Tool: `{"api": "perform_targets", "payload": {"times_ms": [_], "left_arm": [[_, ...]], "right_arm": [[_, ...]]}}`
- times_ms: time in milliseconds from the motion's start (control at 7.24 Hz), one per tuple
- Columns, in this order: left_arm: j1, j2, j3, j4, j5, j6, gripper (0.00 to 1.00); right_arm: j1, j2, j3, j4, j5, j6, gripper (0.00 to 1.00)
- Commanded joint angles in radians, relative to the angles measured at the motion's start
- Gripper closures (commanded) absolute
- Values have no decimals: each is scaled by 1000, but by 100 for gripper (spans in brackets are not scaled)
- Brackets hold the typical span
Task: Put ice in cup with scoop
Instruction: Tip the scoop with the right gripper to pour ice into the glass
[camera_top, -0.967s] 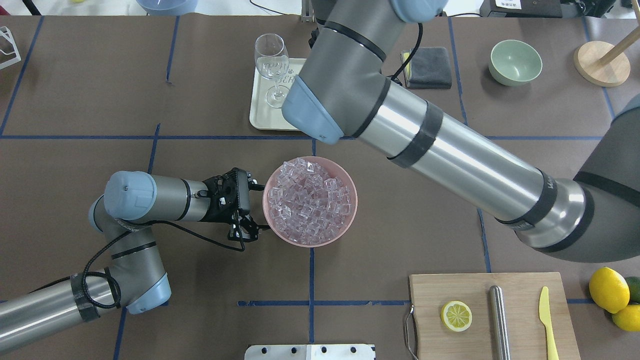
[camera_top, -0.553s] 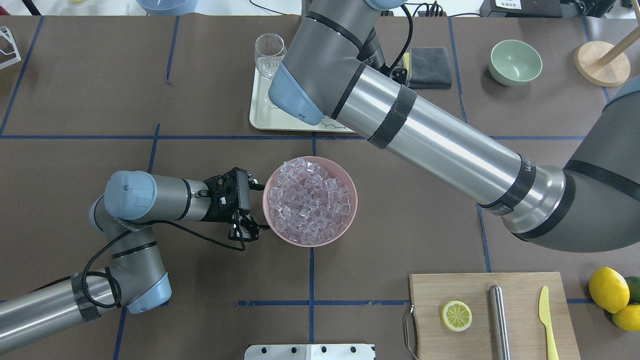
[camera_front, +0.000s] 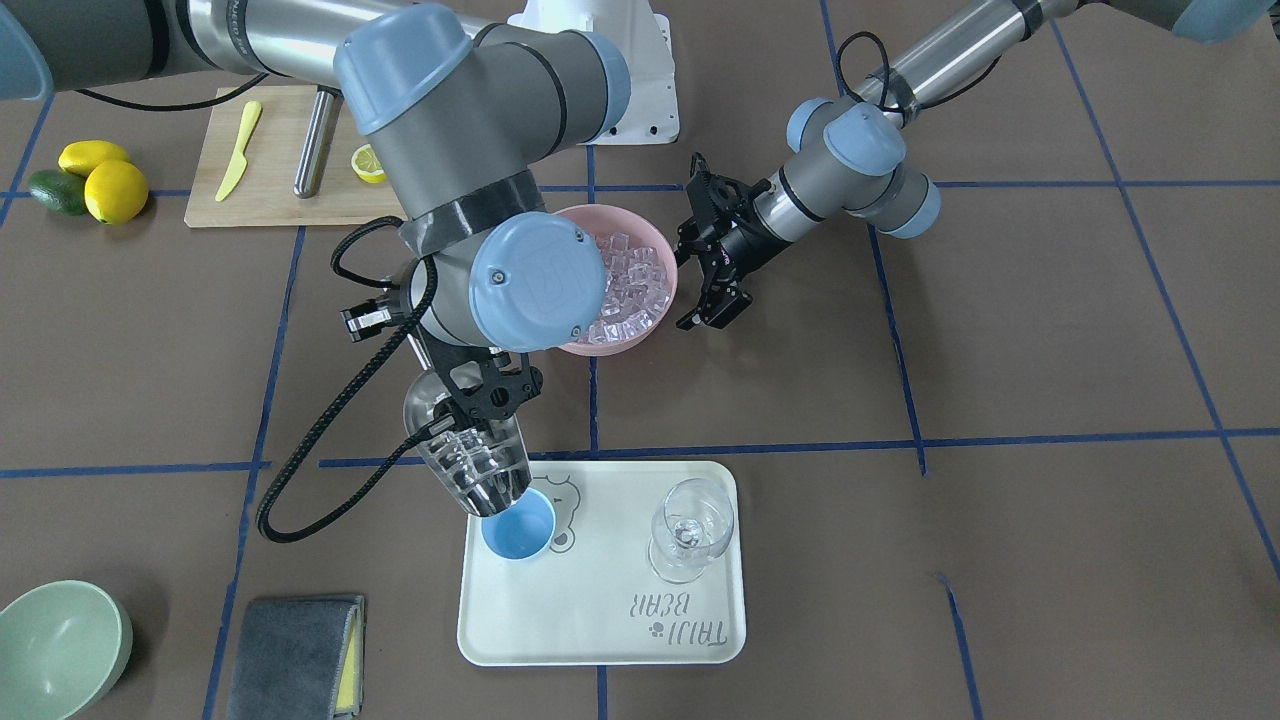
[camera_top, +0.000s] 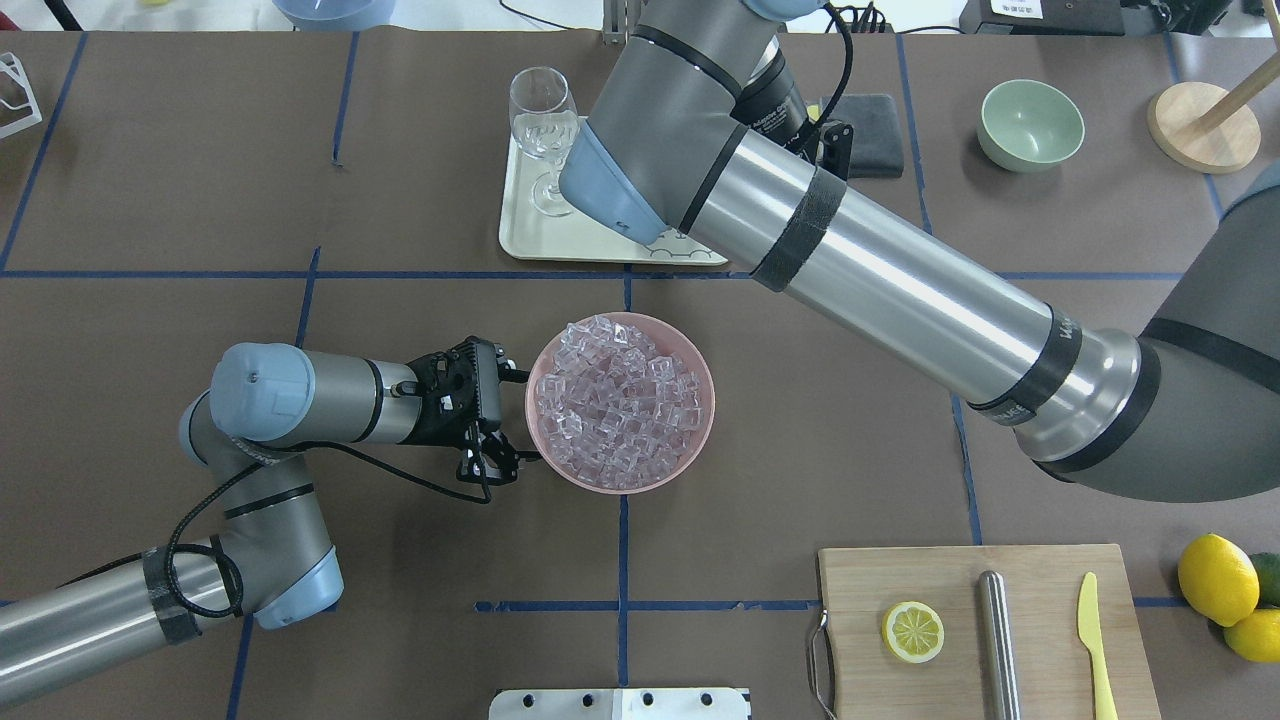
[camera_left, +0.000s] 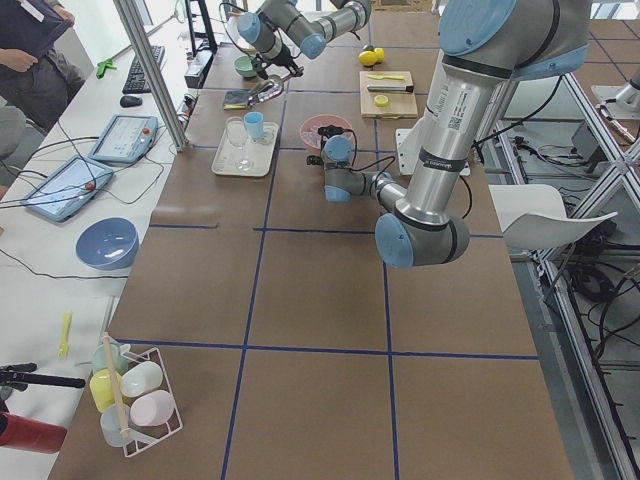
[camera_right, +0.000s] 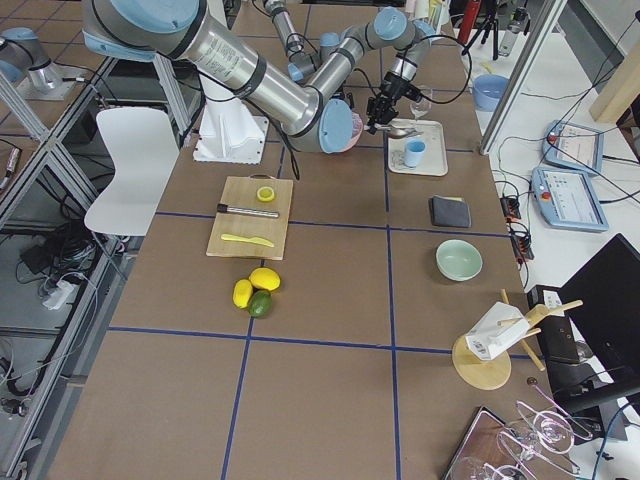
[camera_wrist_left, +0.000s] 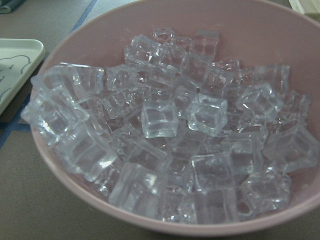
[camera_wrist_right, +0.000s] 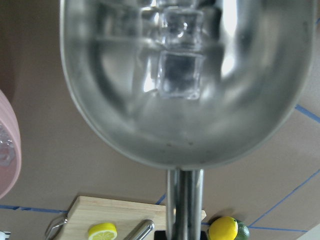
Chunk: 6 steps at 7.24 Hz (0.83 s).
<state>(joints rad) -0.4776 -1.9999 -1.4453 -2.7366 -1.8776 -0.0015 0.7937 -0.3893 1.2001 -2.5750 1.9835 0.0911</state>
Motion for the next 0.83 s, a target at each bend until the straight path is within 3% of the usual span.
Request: {"api": "perform_targets", "payload": {"times_ms": [0,691], "left_arm": [[1,1,5,0,0,0,0],[1,4,8,-14,-2,0,0]], "right_arm": [[-4,0,-20,-13,-47,-19,100],[-53,1,-31,-43,-185,-144,100]]}}
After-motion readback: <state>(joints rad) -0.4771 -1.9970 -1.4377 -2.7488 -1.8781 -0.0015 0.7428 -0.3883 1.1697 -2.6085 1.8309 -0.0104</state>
